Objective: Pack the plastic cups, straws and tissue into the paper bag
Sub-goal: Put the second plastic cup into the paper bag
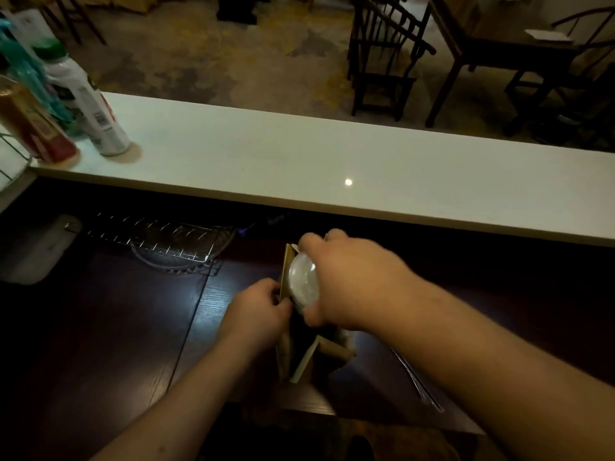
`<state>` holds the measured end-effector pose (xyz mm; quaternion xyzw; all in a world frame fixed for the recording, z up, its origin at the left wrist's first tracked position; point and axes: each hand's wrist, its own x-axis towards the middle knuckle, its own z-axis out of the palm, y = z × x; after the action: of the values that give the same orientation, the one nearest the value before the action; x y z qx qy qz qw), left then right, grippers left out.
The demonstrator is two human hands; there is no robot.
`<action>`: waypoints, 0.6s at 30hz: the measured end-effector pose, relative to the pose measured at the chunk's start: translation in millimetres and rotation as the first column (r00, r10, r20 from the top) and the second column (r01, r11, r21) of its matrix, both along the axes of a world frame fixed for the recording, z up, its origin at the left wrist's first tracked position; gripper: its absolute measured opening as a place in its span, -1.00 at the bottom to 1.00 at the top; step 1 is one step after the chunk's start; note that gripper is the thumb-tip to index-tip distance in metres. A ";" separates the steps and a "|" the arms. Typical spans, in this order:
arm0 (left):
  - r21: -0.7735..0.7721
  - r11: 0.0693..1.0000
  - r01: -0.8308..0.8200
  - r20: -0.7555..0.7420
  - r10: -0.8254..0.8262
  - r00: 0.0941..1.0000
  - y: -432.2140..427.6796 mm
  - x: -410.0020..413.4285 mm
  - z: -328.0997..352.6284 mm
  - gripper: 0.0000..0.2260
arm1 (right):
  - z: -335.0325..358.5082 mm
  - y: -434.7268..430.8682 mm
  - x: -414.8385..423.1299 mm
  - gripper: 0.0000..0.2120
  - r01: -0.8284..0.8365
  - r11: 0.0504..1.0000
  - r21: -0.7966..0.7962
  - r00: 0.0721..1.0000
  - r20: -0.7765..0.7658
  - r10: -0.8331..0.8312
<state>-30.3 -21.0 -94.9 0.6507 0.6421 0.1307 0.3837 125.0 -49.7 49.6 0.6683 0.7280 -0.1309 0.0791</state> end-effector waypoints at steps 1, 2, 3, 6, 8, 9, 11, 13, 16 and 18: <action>-0.006 1.000 -0.005 0.002 0.005 1.000 0.1 -0.3 0.6 -0.79 | -12.2 3.9 -8.5 -0.20 -0.014 0.999 -0.038 1.000 0.021 0.015; -0.015 1.000 -0.016 0.006 0.016 1.000 0.4 -0.6 1.2 -0.79 | -25.5 5.4 -14.3 -0.22 -0.026 0.997 -0.076 0.999 0.042 0.030; -0.023 0.999 -0.026 0.006 0.026 1.000 1.1 -1.2 0.6 -0.82 | -39.1 5.3 -17.9 -0.24 -0.031 0.993 -0.110 0.998 0.058 0.037; -0.016 1.000 -0.026 -0.002 0.026 1.000 2.3 -4.5 -3.4 -0.91 | -78.1 -0.4 -23.8 -0.24 -0.005 0.979 -0.205 0.997 0.074 0.020; -0.008 0.999 -0.041 0.013 0.041 0.999 2.5 -6.2 -6.1 -0.92 | -102.5 -3.6 -26.8 -0.30 0.011 0.964 -0.265 0.996 0.092 0.014; -0.002 0.999 -0.044 0.014 0.044 0.999 2.6 -6.4 -6.8 -0.92 | -114.3 -4.6 -28.2 -0.34 0.022 0.954 -0.299 0.994 0.108 0.011; 0.007 0.999 -0.034 0.010 0.034 0.999 1.7 -4.8 -7.6 -0.91 | -134.1 -6.5 -32.2 -0.35 0.051 0.921 -0.385 0.991 0.136 0.002; 0.001 1.000 -0.024 0.005 0.024 1.000 0.5 -2.1 -8.1 -0.90 | -151.0 -7.6 -35.8 -0.39 0.045 0.897 -0.440 0.987 0.158 0.028; -0.010 1.000 -0.012 -0.015 0.012 1.000 -2.6 0.0 -10.7 -0.89 | -164.4 -9.6 -40.5 -0.43 0.053 0.888 -0.457 0.984 0.176 0.032; -0.005 1.000 -0.011 -0.031 0.011 0.999 -5.6 -0.1 -13.1 -0.88 | -167.0 -8.6 -40.5 -0.42 0.074 0.885 -0.459 0.983 0.183 0.013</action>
<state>-30.4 -26.6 -108.0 0.6482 0.6518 0.1208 0.3747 84.5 -58.3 -117.4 0.6505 0.6546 -0.2411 0.3003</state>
